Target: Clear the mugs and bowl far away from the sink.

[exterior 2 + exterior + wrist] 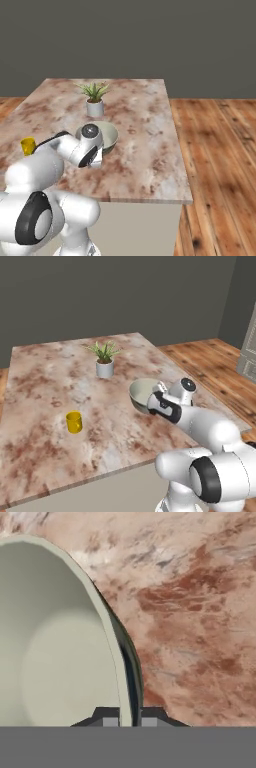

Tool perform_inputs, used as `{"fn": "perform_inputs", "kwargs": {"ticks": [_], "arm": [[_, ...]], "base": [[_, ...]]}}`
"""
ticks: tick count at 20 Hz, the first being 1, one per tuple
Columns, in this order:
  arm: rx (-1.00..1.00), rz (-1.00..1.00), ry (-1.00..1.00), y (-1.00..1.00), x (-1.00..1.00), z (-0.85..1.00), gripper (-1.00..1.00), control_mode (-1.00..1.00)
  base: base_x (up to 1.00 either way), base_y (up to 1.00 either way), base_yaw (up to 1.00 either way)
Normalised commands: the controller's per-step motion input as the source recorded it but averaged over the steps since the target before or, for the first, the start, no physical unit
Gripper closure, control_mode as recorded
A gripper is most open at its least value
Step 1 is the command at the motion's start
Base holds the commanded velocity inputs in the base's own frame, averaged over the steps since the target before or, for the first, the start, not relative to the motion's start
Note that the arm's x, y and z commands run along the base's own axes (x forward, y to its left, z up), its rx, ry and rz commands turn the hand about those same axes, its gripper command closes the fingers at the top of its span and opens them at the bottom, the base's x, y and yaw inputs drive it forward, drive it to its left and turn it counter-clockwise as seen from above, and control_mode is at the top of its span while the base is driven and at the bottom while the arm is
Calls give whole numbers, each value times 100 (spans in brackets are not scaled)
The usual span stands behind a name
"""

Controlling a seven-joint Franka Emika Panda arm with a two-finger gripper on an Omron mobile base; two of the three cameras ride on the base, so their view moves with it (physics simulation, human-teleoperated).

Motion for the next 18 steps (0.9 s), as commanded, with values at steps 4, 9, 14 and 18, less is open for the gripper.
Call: {"fn": "perform_inputs", "kwargs": {"ticks": [4,9,14,18], "arm": [[0,0,3,0,31,-52,100,-100],[0,0,0,0,26,-42,100,-100],[0,0,3,0,29,-53,-100,-100],[0,0,1,0,4,-31,-100,-100]], "base": [[0,0,0],[0,0,0],[0,0,0],[0,0,0]]}}
